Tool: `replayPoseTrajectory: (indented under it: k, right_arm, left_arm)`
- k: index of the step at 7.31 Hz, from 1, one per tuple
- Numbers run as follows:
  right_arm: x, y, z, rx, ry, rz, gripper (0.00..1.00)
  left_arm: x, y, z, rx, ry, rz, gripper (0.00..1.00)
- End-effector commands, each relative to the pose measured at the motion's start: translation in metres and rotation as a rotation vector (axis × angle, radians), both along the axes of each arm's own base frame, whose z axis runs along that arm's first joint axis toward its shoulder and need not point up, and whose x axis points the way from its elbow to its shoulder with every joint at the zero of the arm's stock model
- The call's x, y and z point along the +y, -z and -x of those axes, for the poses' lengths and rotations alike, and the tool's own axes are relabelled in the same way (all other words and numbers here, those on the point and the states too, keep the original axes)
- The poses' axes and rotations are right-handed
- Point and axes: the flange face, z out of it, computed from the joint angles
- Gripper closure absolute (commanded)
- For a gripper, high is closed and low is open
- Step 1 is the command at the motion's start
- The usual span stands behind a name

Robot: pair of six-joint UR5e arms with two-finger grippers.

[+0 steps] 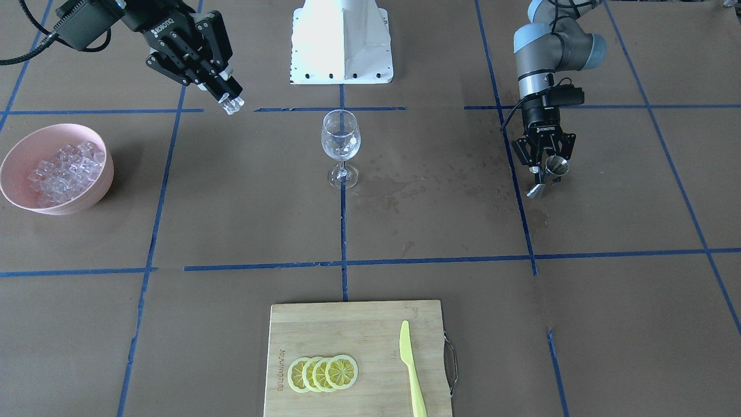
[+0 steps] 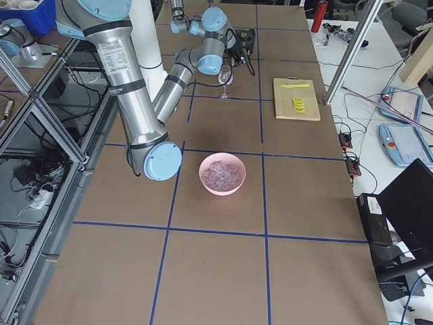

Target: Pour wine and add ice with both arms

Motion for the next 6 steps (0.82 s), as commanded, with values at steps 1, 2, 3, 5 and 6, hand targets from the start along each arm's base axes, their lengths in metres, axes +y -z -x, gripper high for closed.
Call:
replayPoseTrajectory:
  k: [1,2,3,5,6]
  right_arm:
    - [0.003,0.000,0.005,0.002,0.005,-0.001,1.00]
    - [0.005,0.000,0.010,0.004,-0.001,-0.005,1.00]
    - [0.005,0.000,0.012,0.006,-0.001,-0.005,1.00]
    - [0.006,0.003,0.014,0.001,0.002,-0.010,1.00]
    - [0.007,0.003,0.017,0.004,-0.005,-0.012,1.00]
  left_arm:
    - [0.000,0.009,0.001,-0.035,-0.025,-0.014,0.00]
    - [-0.001,0.019,0.005,-0.015,-0.027,-0.022,0.00]
    - [0.001,0.034,0.008,-0.033,-0.076,-0.028,0.00]
    - [0.007,0.030,0.022,-0.091,-0.167,-0.001,0.00]
    - [0.011,0.019,0.026,-0.123,-0.212,0.023,0.00]
